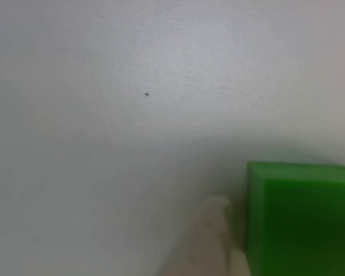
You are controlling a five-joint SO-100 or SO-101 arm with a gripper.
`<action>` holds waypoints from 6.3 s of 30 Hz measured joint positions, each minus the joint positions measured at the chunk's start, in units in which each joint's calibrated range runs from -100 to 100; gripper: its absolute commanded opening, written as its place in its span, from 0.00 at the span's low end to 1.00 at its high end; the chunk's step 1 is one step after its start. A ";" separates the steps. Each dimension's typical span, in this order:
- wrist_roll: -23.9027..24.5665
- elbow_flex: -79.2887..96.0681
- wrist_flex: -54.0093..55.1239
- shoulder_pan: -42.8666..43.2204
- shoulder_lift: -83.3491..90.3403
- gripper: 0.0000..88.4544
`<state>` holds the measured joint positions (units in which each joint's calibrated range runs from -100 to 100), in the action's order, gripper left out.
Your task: Pick up green cube and drop it in the blue box
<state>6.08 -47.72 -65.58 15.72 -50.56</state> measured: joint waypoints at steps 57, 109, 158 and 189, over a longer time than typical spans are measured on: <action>0.00 0.00 -10.57 -0.64 12.40 0.02; -0.05 0.00 -17.75 -55.76 25.55 0.02; 0.10 0.00 7.35 -58.61 6.91 0.02; 0.10 0.00 7.35 -58.89 6.91 0.38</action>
<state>6.18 -47.72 -58.23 -43.17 -43.65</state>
